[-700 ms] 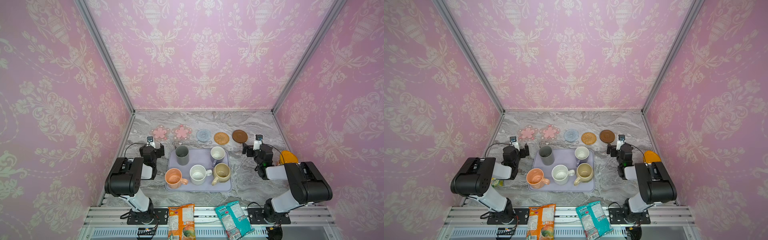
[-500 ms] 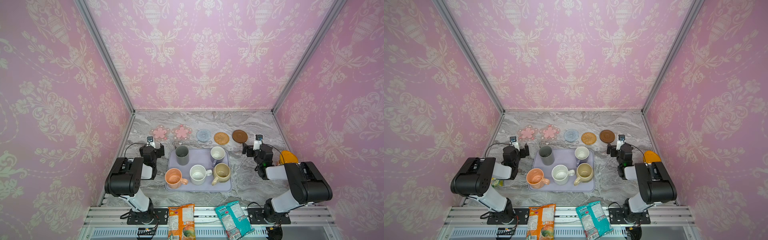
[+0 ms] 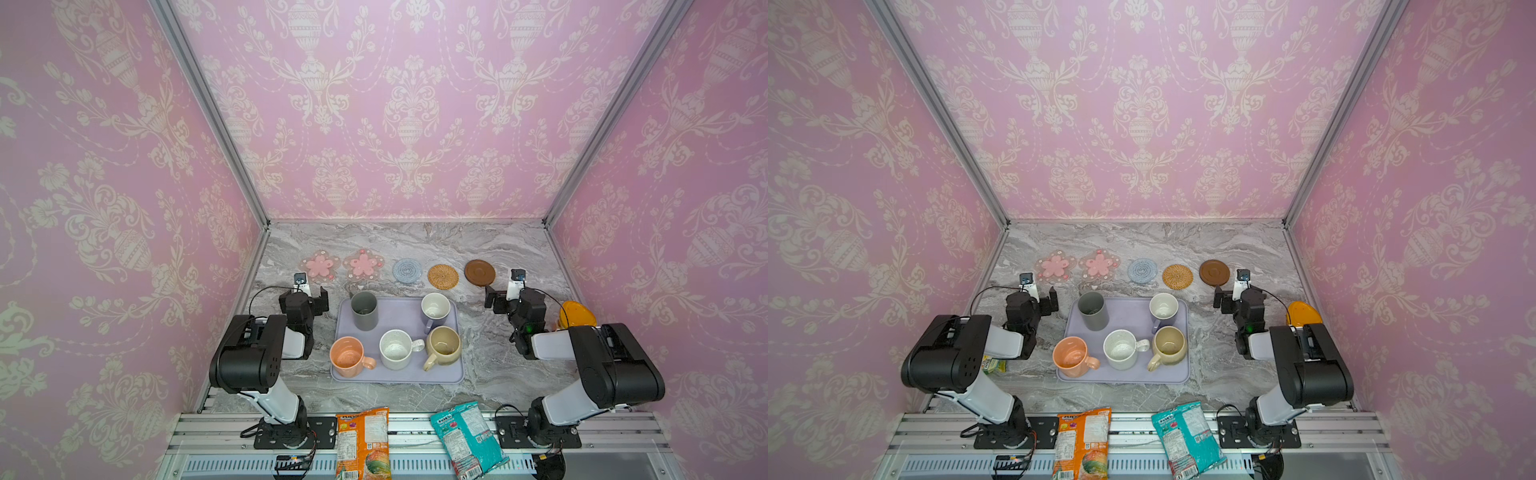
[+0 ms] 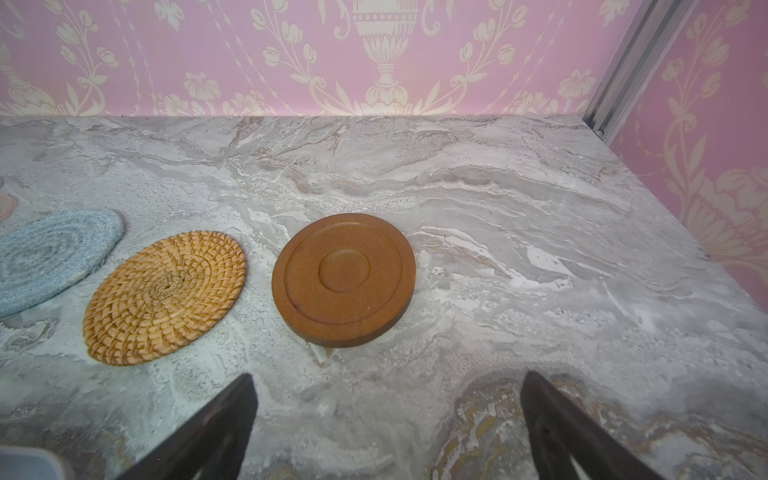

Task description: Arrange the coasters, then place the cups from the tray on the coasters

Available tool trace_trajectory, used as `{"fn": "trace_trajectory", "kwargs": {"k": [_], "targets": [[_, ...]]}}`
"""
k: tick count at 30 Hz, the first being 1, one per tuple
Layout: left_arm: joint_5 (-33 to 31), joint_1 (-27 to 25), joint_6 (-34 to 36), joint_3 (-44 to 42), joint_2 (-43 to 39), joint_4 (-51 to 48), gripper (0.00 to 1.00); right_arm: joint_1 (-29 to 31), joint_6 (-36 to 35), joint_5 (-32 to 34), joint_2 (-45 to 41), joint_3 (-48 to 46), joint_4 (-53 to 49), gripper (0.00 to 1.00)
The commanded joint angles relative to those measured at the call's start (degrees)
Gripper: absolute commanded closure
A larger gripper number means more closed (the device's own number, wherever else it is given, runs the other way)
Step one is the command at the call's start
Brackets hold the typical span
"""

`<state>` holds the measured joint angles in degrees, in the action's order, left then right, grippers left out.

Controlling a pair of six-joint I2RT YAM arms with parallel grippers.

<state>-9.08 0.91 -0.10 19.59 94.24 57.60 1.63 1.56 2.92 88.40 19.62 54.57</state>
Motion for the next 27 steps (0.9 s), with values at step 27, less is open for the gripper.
{"fn": "trace_trajectory", "kwargs": {"k": [27], "targets": [[6.0,-0.4,-0.2,10.7,-9.3,-26.2,0.01,-0.2,-0.4,-3.5,-1.9,3.2,-5.5,0.0]]}}
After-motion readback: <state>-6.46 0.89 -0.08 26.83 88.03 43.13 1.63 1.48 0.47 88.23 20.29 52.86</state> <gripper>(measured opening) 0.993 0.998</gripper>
